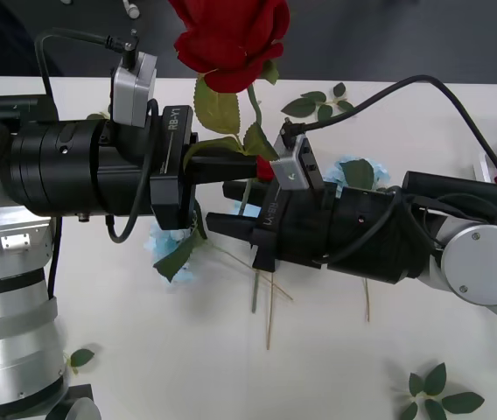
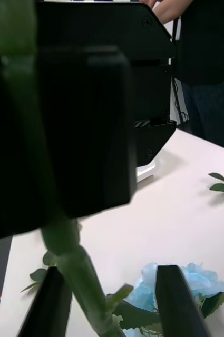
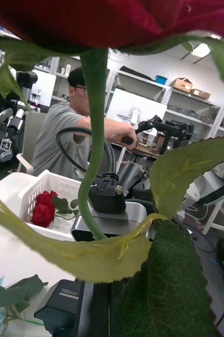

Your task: Put the red flowers into the right box and the blue flowers into the left box

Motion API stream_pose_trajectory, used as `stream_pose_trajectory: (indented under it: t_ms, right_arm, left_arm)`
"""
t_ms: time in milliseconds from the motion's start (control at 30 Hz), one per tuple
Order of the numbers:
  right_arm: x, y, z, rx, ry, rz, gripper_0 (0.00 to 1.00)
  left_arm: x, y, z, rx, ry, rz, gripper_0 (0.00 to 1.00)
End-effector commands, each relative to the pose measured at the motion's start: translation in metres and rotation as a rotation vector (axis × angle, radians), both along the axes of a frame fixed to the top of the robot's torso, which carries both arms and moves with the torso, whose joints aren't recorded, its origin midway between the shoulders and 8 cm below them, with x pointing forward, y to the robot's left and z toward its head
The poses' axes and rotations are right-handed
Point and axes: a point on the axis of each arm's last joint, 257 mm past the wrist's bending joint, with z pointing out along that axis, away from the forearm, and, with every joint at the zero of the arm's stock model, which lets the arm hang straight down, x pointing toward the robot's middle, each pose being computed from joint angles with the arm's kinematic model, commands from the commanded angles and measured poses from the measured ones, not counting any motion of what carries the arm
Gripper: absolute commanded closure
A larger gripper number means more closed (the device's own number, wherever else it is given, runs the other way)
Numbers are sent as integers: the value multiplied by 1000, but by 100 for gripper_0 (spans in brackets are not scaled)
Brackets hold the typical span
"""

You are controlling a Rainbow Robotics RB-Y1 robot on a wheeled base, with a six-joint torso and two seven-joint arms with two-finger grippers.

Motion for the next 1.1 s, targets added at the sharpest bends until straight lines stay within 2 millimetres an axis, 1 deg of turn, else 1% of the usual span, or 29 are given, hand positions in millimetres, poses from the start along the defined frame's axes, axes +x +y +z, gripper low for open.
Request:
stream_pose_trajectory:
  t_ms: [33, 500, 533, 567, 600, 633, 1100]
  right_arm:
    - [1, 0, 13, -8, -60, 8, 100]
    - [6, -4, 12, -14, -69, -7, 100]
    - [6, -5, 12, -14, -69, -7, 100]
    - [7, -6, 11, -16, -70, -10, 100]
    - [7, -6, 12, -13, -69, -13, 100]
    - [8, -7, 11, -14, -68, -15, 100]
    - [7, -8, 10, -9, -55, -18, 100]
  left_arm:
    - [-6, -6, 10, 10, -63, -19, 100]
    - [-6, -6, 10, 10, -63, -19, 99]
    - [-6, -6, 10, 10, -63, -19, 88]
    - [-6, -6, 10, 10, -63, -19, 72]
    - [-6, -6, 10, 10, -63, -19, 18]
    - [-6, -6, 10, 10, -63, -19, 0]
    - [-6, -6, 10, 10, -63, -19, 0]
